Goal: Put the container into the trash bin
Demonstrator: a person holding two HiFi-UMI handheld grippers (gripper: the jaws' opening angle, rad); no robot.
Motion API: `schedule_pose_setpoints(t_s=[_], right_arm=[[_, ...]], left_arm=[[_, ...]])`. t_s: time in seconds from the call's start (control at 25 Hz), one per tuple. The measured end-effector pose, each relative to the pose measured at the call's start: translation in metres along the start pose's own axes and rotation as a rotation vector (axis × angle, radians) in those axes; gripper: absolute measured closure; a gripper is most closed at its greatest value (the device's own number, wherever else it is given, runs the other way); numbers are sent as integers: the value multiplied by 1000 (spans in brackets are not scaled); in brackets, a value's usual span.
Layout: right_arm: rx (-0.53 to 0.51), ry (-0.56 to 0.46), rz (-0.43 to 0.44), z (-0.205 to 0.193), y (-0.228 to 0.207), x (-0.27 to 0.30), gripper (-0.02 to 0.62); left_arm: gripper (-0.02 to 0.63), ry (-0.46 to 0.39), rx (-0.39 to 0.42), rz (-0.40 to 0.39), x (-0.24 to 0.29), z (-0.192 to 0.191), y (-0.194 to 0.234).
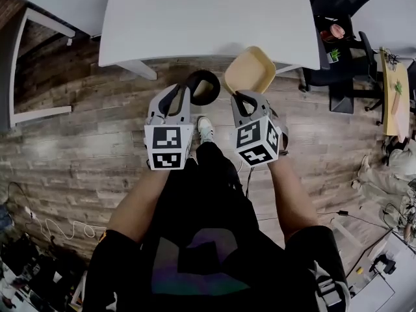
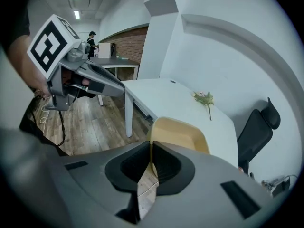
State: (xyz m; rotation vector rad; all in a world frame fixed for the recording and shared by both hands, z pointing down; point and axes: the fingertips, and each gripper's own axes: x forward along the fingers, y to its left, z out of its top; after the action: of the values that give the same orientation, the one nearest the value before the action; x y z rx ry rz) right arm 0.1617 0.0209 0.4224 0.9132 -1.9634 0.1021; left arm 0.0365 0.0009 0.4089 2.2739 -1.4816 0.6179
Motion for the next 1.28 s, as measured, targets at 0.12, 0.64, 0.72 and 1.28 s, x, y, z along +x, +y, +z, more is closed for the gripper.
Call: schedule_pose_setpoints(t_s=[0.12,0.64,0.72,1.28], right_arm=[[34,27,29,-17,26,3,560],[51,112,251,-75,118,131,560],[51,115,270,-84,124,155,560],[71,156,360,-144,138,341,560]], left_arm=[[552,25,-3,-11,-3,-23,1],[552,193,-84,11,38,-167,24],[552,208,-93,20,50,-189,29],[552,226,-118,76,162,-286,78]])
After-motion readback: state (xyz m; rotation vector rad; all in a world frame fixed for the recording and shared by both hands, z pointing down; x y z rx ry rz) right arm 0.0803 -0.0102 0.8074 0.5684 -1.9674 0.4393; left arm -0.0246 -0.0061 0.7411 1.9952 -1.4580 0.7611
